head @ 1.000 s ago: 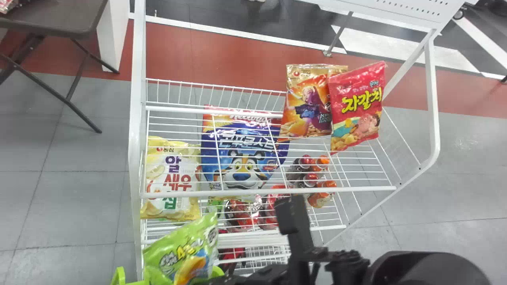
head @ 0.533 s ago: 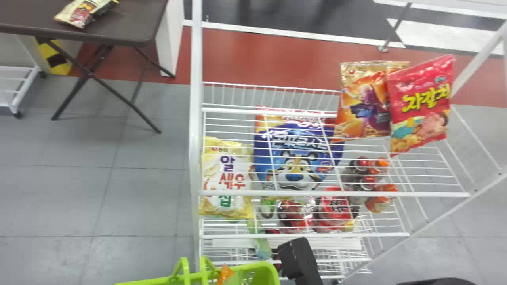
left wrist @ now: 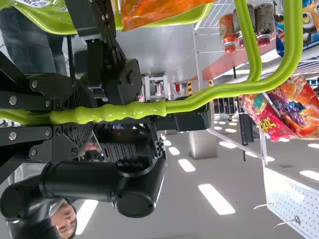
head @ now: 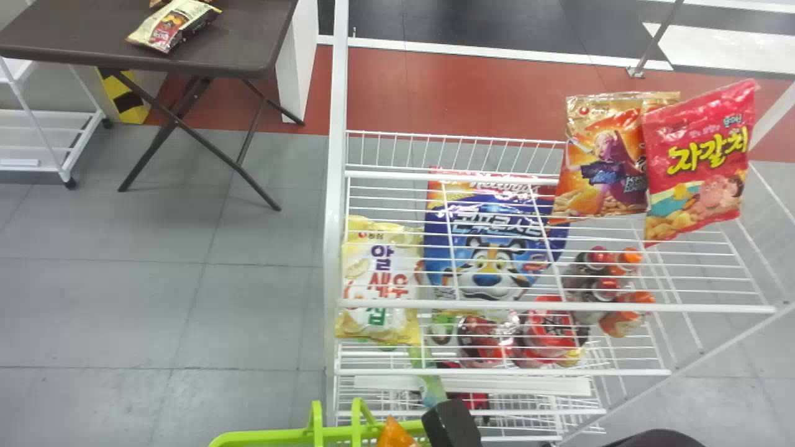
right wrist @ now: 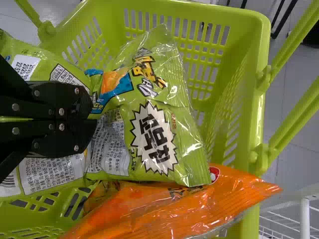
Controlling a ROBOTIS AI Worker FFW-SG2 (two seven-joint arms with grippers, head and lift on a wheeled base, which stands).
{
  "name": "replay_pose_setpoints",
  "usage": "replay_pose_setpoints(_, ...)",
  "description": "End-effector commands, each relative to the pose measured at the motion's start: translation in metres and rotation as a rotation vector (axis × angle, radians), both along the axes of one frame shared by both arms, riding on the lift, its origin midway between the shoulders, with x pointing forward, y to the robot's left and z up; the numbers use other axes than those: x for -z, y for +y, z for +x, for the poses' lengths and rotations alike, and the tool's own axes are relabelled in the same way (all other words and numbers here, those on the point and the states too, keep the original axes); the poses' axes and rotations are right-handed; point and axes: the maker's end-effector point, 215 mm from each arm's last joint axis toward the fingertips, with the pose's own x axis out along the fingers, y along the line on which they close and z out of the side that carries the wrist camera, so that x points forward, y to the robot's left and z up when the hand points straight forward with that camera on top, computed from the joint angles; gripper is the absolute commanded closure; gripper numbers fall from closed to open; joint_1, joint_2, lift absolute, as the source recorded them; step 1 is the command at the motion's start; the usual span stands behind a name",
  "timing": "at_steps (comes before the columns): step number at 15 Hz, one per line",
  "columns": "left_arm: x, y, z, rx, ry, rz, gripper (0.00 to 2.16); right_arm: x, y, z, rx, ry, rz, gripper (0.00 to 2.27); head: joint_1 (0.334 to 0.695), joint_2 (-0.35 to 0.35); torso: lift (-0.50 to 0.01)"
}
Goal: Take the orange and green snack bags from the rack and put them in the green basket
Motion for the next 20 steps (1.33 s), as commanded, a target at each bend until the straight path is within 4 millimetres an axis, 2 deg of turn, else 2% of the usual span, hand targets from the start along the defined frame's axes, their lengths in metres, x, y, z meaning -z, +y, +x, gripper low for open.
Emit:
replay_pose_setpoints(1, 0.001, 0.000, 0.000, 0.000, 0.002, 0.000, 2.02, -0.015, -0.005, 0.008, 0.018, -0.031, 0.013, 0.00, 0.695, -0.151, 0.000)
replay_pose_setpoints(4, 0.001, 0.000, 0.001, 0.000, 0.001, 0.000, 2.02, -0.046, -0.012, 0.031, 0.059, -0.120, 0.036, 0.05, 0.695, -0.162, 0.000)
replay_pose_setpoints(7, 0.001, 0.000, 0.000, 0.001, 0.001, 0.000, 2.02, -0.078, -0.028, 0.061, 0.120, -0.199, 0.072, 0.06, 0.695, -0.181, 0.000)
replay_pose_setpoints(11, 0.001, -0.002, 0.001, 0.002, 0.000, 0.000, 2.02, -0.109, -0.044, 0.081, 0.179, -0.254, 0.124, 0.06, 0.695, -0.248, 0.000)
replay_pose_setpoints(14, 0.001, -0.002, 0.000, 0.004, 0.000, 0.000, 2.02, -0.137, -0.059, 0.090, 0.202, -0.332, 0.122, 0.06, 0.695, -0.274, 0.000)
replay_pose_setpoints(16, 0.002, -0.002, 0.000, 0.001, 0.001, -0.001, 2.02, -0.153, -0.068, 0.087, 0.208, -0.368, 0.132, 0.05, 0.695, -0.294, 0.000)
replay_pose_setpoints(18, 0.003, -0.002, 0.002, -0.007, -0.010, -0.003, 2.02, -0.155, -0.076, 0.076, 0.207, -0.374, 0.109, 0.05, 0.695, -0.321, 0.000)
replay_pose_setpoints(20, 0.004, -0.002, 0.002, -0.012, -0.010, -0.006, 2.02, -0.146, -0.089, 0.068, 0.218, -0.372, 0.055, 0.07, 0.695, -0.350, 0.000)
